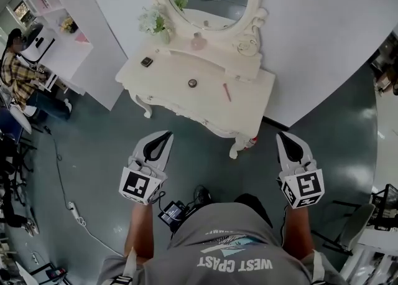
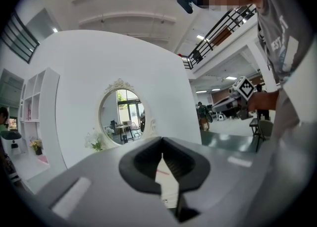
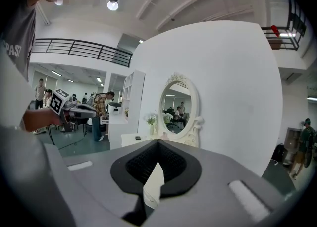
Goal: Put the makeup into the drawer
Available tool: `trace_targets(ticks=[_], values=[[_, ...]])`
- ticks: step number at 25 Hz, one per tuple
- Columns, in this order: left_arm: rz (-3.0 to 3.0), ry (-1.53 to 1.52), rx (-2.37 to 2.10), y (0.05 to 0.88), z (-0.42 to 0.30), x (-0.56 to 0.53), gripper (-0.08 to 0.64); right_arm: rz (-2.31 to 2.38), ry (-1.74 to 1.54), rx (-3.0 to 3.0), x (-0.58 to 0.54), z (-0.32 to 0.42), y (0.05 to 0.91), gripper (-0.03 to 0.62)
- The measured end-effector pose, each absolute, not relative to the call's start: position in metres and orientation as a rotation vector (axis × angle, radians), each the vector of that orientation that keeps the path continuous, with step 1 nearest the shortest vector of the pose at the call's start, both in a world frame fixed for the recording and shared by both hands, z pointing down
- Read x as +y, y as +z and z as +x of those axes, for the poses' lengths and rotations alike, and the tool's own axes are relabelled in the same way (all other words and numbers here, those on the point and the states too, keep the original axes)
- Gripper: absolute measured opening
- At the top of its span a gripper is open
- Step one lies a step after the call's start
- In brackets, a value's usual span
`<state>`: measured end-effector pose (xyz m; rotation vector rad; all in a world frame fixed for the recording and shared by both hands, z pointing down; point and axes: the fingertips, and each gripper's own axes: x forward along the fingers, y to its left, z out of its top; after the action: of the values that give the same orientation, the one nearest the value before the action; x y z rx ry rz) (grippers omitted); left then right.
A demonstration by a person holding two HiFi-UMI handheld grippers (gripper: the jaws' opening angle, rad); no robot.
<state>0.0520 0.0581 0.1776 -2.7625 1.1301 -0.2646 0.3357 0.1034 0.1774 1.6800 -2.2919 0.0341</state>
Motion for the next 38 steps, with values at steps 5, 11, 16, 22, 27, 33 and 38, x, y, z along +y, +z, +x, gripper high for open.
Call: trace_targets(ticks=[5,11,16,22,27,33,38], values=[[-2.779,-0.283,1.176,0.183,0.033,0.028,0.0,1.653,0.037,-2.276,0.069,0.322,0.179,0.002],[-2.782,-0.331,1.234,0.208,0.024,-0.018,0.0,1.603,0.067,-2.307,-0.002,0.32,0.199,0.001],[-2.752,-0.382,1.349,0.212,0.011,-0.061,0.001,1.523,0.083,-2.362,-0.07,0.312,0.212,0.002],[-2.704,-0.427,1.457,0.215,0.013,-0.112,0.0,1.43,0.122,-2.414,-0.141,0.313,0.234,0.0],[-2.666,-0.483,1.55,0.223,0.01,-0.141,0.0,1.371,0.157,-2.43,-0.187,0.318,0.25,0.002],[-2.623,-0.524,1.649,0.232,0.004,-0.172,0.0,1.296,0.207,-2.416,-0.232,0.32,0.286,0.002],[-2.617,-0.552,1.68,0.252,-0.006,-0.198,0.0,1.263,0.291,-2.364,-0.262,0.317,0.337,0.002]])
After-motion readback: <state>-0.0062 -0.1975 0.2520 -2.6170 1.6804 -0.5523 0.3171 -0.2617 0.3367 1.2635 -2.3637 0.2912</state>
